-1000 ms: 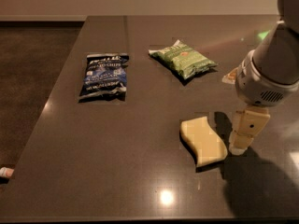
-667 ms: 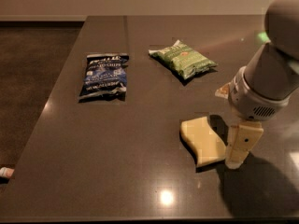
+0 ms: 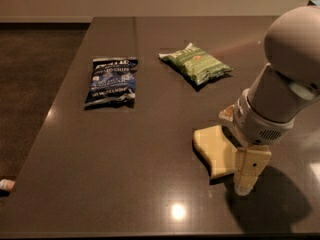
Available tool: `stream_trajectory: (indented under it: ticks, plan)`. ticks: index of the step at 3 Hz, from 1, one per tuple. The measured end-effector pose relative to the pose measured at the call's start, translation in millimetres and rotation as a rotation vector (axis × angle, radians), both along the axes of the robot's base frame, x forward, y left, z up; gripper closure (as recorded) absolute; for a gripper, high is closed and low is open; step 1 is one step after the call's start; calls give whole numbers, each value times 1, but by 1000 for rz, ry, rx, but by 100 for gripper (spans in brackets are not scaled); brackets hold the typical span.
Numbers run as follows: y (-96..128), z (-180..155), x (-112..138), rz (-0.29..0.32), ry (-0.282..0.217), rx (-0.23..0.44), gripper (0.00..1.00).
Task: Move sponge near blue chip bag
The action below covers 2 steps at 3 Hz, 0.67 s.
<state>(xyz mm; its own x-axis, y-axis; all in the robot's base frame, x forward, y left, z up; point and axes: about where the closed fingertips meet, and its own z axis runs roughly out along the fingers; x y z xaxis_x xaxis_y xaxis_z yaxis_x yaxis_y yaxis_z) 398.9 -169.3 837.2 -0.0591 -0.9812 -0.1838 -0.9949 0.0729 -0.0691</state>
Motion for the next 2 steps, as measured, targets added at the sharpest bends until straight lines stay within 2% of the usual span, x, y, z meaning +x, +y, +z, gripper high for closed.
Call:
stream_trajectory:
  ticks: [1, 2]
  plan:
    - [14, -1, -3, 36, 9, 10, 18]
    - [24, 5, -3, 46, 0, 16, 42]
